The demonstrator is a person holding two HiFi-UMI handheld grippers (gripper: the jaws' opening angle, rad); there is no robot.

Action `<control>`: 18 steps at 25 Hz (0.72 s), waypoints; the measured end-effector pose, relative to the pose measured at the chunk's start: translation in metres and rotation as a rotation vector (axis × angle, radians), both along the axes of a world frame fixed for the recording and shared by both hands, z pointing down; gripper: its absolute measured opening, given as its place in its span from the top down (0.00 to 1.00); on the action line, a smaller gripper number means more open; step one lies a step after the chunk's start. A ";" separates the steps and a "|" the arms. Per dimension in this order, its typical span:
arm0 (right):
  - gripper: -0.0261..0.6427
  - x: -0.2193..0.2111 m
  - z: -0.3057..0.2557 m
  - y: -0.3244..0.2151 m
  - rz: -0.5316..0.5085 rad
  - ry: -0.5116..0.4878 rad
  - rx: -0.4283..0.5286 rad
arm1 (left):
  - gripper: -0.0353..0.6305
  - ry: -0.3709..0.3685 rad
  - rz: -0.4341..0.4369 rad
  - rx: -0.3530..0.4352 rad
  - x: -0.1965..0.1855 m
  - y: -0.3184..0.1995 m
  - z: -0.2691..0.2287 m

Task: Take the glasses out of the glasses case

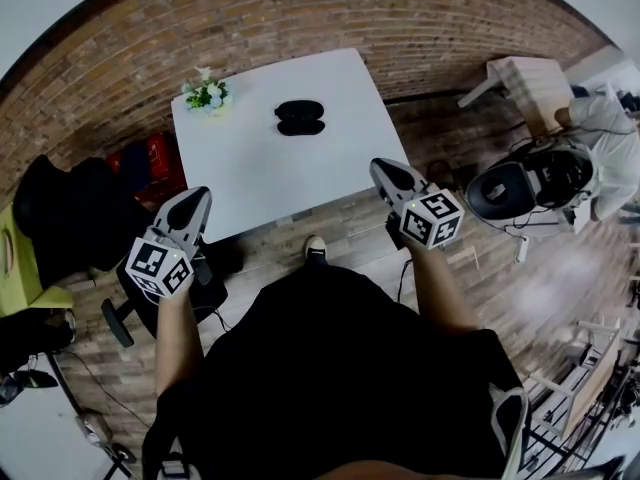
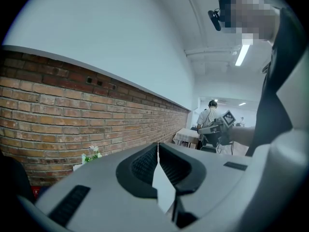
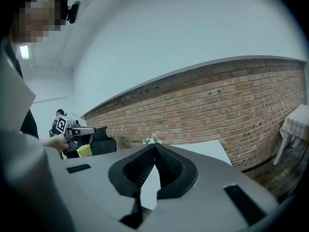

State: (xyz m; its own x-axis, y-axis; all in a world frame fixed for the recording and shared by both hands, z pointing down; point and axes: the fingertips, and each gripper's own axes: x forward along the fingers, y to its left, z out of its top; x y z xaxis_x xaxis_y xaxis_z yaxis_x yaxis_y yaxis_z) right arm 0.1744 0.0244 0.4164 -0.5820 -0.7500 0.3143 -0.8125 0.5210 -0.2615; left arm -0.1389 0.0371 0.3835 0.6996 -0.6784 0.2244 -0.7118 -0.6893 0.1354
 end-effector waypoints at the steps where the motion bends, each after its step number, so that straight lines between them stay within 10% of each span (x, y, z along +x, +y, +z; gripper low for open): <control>1: 0.93 0.000 0.001 0.000 -0.002 -0.001 -0.001 | 0.92 -0.001 -0.003 0.000 0.000 -0.001 0.000; 18: 0.93 0.006 0.005 -0.033 -0.020 -0.012 -0.017 | 0.92 -0.017 -0.010 -0.027 0.007 -0.028 0.004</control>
State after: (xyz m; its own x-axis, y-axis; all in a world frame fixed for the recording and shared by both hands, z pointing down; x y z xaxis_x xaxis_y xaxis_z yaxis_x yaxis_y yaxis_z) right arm 0.1801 -0.0089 0.4212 -0.6008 -0.7328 0.3195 -0.7986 0.5327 -0.2800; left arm -0.1317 0.0088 0.3874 0.6884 -0.6792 0.2546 -0.7213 -0.6781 0.1412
